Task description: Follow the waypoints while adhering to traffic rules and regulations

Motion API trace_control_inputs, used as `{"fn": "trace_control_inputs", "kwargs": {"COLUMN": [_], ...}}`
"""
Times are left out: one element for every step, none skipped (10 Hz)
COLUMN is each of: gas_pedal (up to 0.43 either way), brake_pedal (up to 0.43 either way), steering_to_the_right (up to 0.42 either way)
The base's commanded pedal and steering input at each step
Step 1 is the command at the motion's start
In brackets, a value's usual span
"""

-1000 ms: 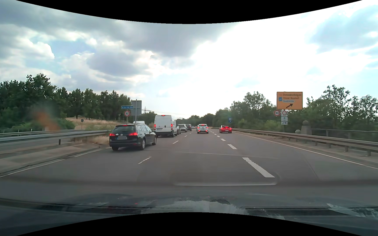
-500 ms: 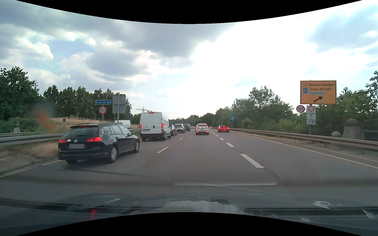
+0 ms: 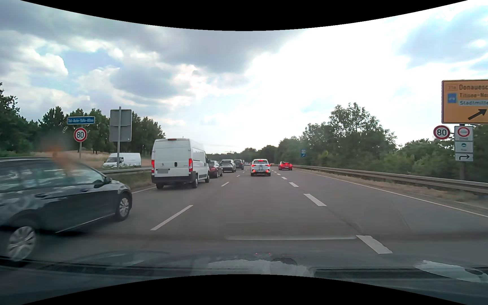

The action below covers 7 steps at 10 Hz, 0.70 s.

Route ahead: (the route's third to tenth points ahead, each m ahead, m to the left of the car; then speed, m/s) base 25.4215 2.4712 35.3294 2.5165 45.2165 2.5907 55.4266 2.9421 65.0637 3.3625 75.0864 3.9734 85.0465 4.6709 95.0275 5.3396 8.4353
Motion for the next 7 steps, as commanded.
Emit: {"fn": "trace_control_inputs", "kwargs": {"gas_pedal": [0.000, 0.000, 0.000, 0.000, 0.000, 0.000, 0.000], "brake_pedal": [0.244, 0.250, 0.250, 0.250, 0.256, 0.262, 0.262], "steering_to_the_right": [0.003, 0.003, 0.004, 0.005, 0.004, 0.005, 0.005]}}
